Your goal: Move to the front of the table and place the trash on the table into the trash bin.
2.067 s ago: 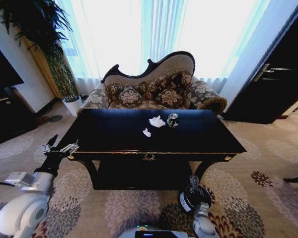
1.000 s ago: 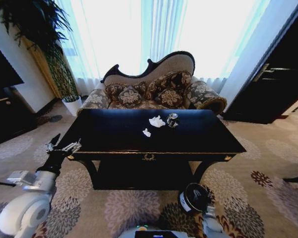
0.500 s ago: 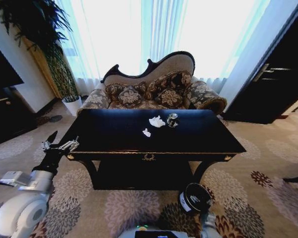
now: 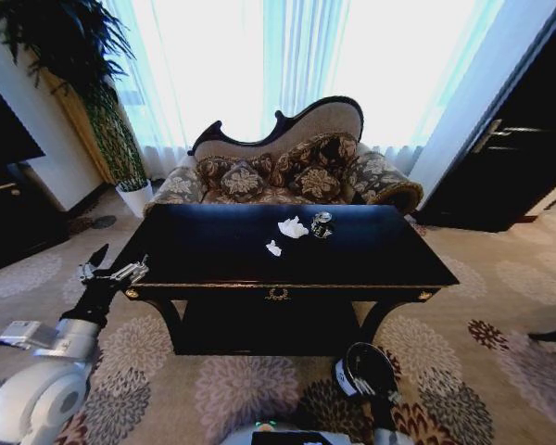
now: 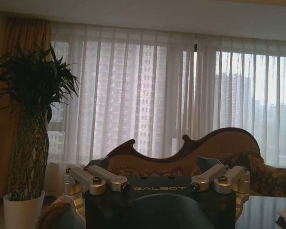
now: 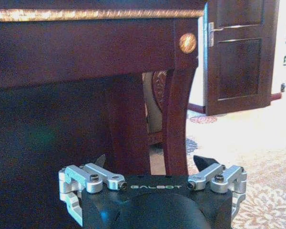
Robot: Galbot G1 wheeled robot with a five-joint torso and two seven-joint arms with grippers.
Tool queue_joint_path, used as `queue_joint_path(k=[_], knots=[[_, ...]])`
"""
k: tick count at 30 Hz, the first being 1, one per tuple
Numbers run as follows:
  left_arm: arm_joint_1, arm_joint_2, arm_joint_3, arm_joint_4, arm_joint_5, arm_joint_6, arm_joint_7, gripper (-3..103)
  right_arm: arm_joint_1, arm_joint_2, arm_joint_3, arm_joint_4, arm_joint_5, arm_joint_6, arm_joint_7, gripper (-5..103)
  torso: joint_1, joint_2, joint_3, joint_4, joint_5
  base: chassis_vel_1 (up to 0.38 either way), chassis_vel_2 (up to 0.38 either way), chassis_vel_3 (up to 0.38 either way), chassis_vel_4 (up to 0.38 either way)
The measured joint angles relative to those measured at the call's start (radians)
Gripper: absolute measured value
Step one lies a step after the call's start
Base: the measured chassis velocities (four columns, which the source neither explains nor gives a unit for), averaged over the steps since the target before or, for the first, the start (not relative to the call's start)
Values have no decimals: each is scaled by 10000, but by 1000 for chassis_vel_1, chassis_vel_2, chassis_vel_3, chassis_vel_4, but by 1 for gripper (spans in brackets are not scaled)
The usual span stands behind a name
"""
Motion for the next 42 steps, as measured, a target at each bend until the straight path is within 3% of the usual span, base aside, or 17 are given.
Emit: queue_joint_path(k=[6, 17, 27, 31, 32, 35, 36, 38, 39, 42], knots=[[0, 1, 2, 0, 3, 0, 0, 100, -1150, 331, 158, 1809, 26, 285, 418, 100, 0, 0, 1, -1, -1, 0, 0, 0, 0], [-1, 2, 7, 3, 10, 3, 0, 100, -2341, 555, 360, 4912, -247, 128, 863, 100, 0, 0, 2, -1, 1, 0, 0, 0, 0], [-1, 2, 7, 6, 11, 8, 0, 100, -2518, 427, 684, 7056, -511, -900, 1121, 100, 1, -1, 2, 0, 0, 0, 0, 0, 0], [-1, 2, 7, 6, 11, 9, -1, 100, -2116, 56, 762, 7952, -177, -2357, 1121, 100, 0, -1, 1, -1, 1, 0, 0, 0, 0], [-1, 2, 7, 6, 11, 9, -1, 100, -2116, 56, 762, 7952, -177, -2357, 1121, 100, 0, -1, 1, -1, 1, 0, 0, 0, 0], [-1, 2, 8, 7, 11, 9, -1, 100, -1451, -506, 680, 8497, 334, -3802, 1111, 100, 1, -1, 2, -1, 2, 0, 0, 0, 0], [-1, 2, 8, 7, 11, 9, -1, 100, -1451, -506, 680, 8497, 334, -3802, 1111, 100, 1, -1, 2, -1, 2, 0, 0, 0, 0], [-2, 2, 7, 6, 11, 9, -2, 100, -902, -1040, 546, 8843, 695, -4781, 1258, 100, 1, -1, 2, 0, 2, 0, 0, 0, 0], [-2, 2, 7, 6, 11, 9, -2, 100, -902, -1040, 546, 8843, 695, -4781, 1258, 100, 1, -1, 2, 0, 2, 0, 0, 0, 0], [-1, 3, 8, 7, 11, 10, -2, 100, -159, -2028, 387, 9036, 1031, -5876, 1450, 100, 1, -2, 2, 1, 3, 0, 0, 0, 0]])
